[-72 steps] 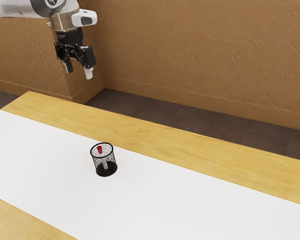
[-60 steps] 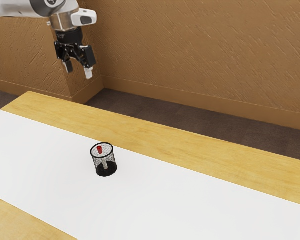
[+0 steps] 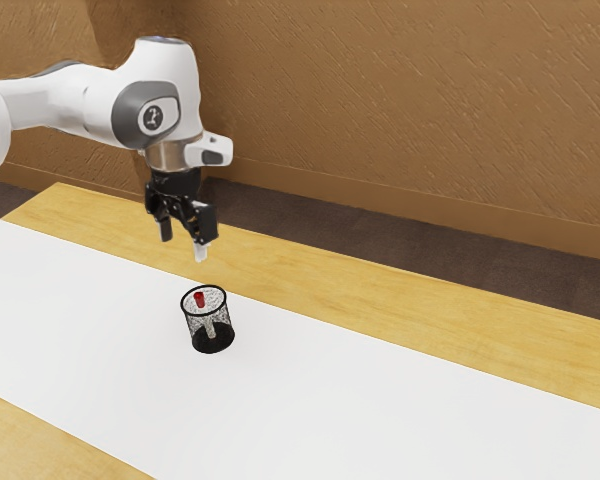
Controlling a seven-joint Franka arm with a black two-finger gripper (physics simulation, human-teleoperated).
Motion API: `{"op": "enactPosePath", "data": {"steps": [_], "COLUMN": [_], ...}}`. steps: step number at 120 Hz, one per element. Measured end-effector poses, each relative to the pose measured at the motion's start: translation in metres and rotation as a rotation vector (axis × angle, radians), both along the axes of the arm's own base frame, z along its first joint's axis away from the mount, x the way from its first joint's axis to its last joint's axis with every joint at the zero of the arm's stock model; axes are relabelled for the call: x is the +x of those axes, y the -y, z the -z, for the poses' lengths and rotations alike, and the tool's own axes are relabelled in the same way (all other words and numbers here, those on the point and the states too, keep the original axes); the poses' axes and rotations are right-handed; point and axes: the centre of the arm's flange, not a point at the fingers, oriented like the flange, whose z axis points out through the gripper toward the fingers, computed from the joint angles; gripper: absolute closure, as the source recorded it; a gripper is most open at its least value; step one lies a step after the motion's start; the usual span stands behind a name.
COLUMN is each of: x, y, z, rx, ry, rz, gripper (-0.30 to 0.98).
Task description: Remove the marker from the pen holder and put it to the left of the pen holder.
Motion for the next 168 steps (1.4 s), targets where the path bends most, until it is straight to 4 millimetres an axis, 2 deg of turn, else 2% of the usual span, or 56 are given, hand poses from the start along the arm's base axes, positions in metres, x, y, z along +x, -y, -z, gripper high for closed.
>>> {"op": "enactPosePath", "data": {"steps": [6,17,33,56,77,88,112,120,134,143,155,168], "x": [0.000,0.006,0.012,0.015,0.016,0.017,0.008,0.008,0.008,0.009,0.009,0.008], "y": [-0.001,-0.002,0.014,-0.009,-0.013,-0.009,-0.007,-0.007,-0.006,-0.005,-0.005,-0.008], "z": [0.014,0.024,0.047,0.085,0.106,0.114,0.130,0.131,0.128,0.126,0.124,0.115], "rx": [0.004,0.008,-0.003,-0.008,-0.012,-0.020,-0.034,-0.036,-0.037,-0.038,-0.037,-0.034], "ry": [0.018,0.067,0.094,0.070,0.051,0.042,0.011,0.010,0.017,0.022,0.027,0.038], "rz": [0.010,0.028,0.068,0.047,0.050,0.058,0.060,0.061,0.065,0.068,0.070,0.068], "gripper": [0.00,0.00,0.00,0.00,0.00,0.00,0.00,0.08,0.38,0.53,0.65,0.71]}}
